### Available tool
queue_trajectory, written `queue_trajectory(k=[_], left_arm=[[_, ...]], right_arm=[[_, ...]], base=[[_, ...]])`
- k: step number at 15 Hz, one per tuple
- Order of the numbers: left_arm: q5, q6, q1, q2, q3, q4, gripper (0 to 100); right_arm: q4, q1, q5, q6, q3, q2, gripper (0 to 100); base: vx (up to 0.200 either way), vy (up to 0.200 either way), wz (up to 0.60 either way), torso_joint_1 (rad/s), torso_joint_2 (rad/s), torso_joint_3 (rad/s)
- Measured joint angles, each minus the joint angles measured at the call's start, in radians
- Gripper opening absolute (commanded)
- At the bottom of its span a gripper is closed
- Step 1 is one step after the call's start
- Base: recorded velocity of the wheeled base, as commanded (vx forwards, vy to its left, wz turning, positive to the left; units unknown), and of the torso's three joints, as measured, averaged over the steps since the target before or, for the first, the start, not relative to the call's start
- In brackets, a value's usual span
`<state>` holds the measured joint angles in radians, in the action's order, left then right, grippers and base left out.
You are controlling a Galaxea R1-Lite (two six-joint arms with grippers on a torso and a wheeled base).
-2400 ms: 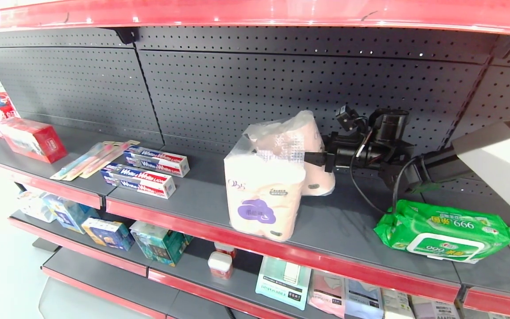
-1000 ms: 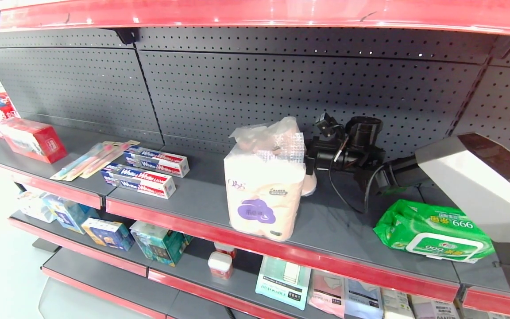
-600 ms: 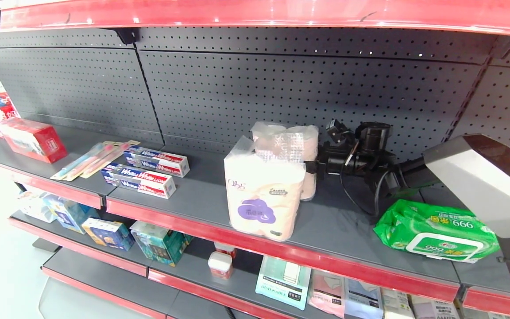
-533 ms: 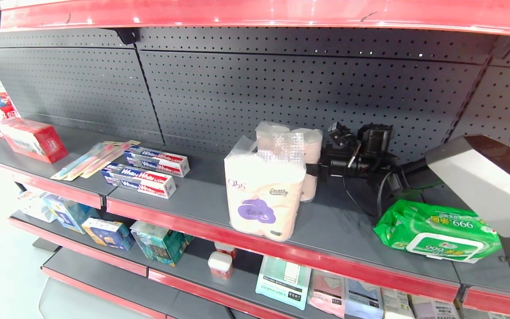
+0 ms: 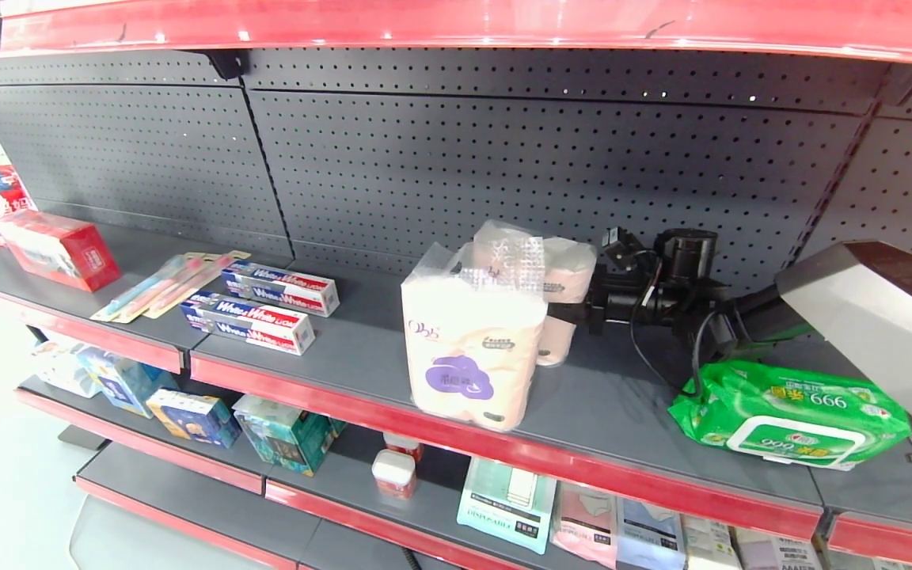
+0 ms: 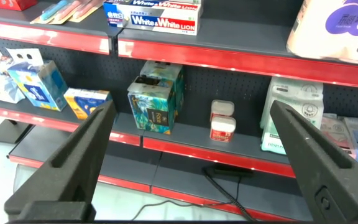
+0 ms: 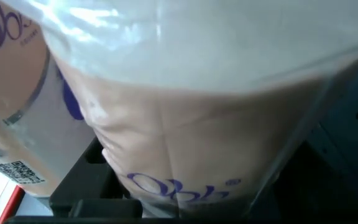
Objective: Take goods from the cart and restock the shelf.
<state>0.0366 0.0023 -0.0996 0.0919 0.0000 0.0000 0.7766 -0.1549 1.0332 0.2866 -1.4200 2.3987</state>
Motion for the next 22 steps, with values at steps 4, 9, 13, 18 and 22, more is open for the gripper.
queue_trajectory(k=[4, 9, 13, 18, 22], left_arm=[[0.0, 0.0, 0.0, 0.0, 0.0, 0.0, 100], [0.0, 0.0, 0.0, 0.0, 0.0, 0.001, 100], [0.0, 0.0, 0.0, 0.0, 0.0, 0.0, 100], [0.0, 0.0, 0.0, 0.0, 0.0, 0.0, 100], [0.0, 0.0, 0.0, 0.0, 0.0, 0.0, 100]], right_arm=[[-0.001, -0.007, 0.049, 0.01, -0.004, 0.0, 0], [0.0, -0.023, 0.057, 0.013, -0.013, 0.0, 0], [0.0, -0.036, 0.102, 0.008, -0.025, 0.0, 0], [0.0, -0.037, 0.106, 0.015, -0.024, 0.001, 0], [-0.001, -0.036, 0.097, 0.015, -0.017, 0.002, 0]], base=[[0.0, 0.0, 0.0, 0.0, 0.0, 0.0], [0.0, 0.0, 0.0, 0.0, 0.0, 0.0], [0.0, 0.0, 0.0, 0.0, 0.0, 0.0], [0.0, 0.0, 0.0, 0.0, 0.0, 0.0], [0.0, 0.0, 0.0, 0.0, 0.0, 0.0]])
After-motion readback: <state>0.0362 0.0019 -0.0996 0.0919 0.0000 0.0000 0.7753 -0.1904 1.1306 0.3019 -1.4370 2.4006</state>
